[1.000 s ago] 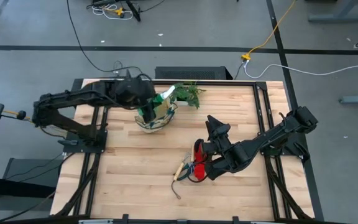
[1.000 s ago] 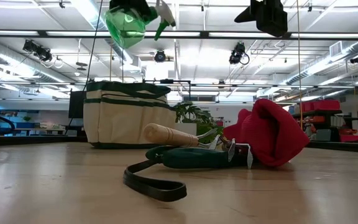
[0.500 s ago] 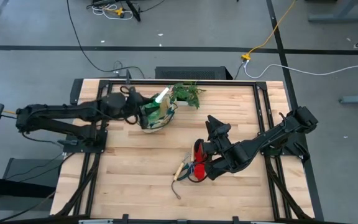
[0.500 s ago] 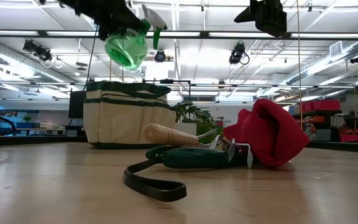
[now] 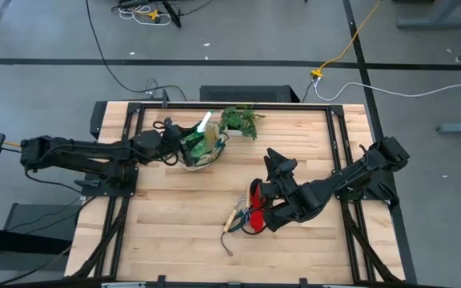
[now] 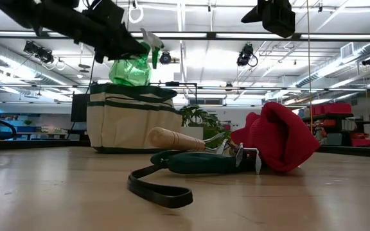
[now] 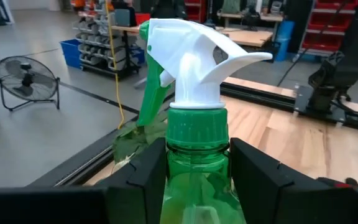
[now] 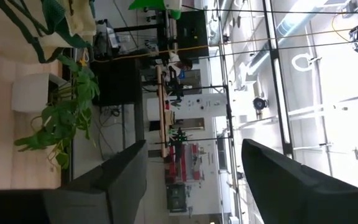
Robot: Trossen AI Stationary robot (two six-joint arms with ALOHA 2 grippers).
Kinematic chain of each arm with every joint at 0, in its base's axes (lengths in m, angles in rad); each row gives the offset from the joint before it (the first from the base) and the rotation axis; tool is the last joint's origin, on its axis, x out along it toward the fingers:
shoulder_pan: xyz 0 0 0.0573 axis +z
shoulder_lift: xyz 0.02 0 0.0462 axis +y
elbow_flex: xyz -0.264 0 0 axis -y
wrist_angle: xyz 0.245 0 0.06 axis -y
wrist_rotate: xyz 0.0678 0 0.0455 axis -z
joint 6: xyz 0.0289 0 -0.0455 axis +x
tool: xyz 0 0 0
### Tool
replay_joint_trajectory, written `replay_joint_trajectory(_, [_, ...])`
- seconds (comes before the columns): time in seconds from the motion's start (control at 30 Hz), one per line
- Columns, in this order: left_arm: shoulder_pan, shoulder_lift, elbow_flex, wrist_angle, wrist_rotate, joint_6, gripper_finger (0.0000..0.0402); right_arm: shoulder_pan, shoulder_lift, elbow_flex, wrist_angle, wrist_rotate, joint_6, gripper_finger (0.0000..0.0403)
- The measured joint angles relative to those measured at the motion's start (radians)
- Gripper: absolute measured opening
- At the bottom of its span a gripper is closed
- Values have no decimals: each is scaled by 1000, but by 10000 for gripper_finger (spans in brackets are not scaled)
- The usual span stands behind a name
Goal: Pick & Place Garden tools in Gardening bag
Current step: Put the green spray bottle into the gardening bag
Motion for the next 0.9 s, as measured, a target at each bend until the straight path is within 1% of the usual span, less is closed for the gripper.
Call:
replay_joint_trajectory(0.17, [0,0,-66,114,-12,4,158,0,0,0,18,0,1,261])
replay_joint_trajectory(0.33, [0,0,-76,122,-17,8,158,0,0,0,31,0,-2,261])
replay_joint_trajectory(0.47, [0,0,-84,122,-52,17,158,0,0,0,36,0,-2,261])
replay_joint_trajectory(0.73, [0,0,-84,125,-59,31,158,-1,0,0,43,0,-2,261])
replay_joint_trajectory(0.9, [0,0,-84,162,-52,30,158,-1,0,0,44,0,-2,261])
